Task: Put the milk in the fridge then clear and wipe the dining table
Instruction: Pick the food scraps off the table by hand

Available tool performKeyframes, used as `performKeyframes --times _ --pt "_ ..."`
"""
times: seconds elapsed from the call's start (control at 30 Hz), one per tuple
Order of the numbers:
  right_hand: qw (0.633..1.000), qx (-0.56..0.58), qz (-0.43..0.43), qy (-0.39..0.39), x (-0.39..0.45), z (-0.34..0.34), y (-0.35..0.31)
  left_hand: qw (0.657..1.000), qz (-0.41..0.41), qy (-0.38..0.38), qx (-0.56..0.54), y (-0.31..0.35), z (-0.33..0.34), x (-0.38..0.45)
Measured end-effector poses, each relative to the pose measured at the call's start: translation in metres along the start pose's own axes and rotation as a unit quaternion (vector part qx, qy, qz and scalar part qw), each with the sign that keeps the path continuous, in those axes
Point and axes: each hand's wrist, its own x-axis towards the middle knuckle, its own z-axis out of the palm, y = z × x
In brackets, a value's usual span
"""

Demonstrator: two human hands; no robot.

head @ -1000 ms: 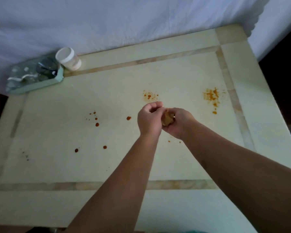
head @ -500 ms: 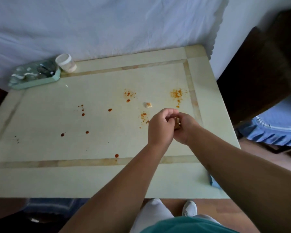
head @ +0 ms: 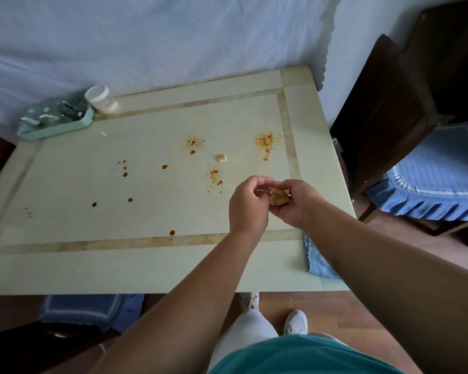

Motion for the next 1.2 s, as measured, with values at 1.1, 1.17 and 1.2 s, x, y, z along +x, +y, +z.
performKeyframes --times 1.1,1.17,1.2 --pt "0.998 0.034 -0.017 0.045 0.076 0.000 -0.024 0.981 -0.061 0.004 0.185 -0.091 -0.019 0.181" --pt "0.998 0.038 -0.016 0.052 0.083 0.001 -0.023 0.978 -0.044 -0.007 0.203 -0.092 -0.014 0.193" --pt "0.998 0.037 -0.016 0.056 0.086 0.002 -0.021 0.976 -0.037 -0.008 0.216 -0.092 -0.013 0.199"
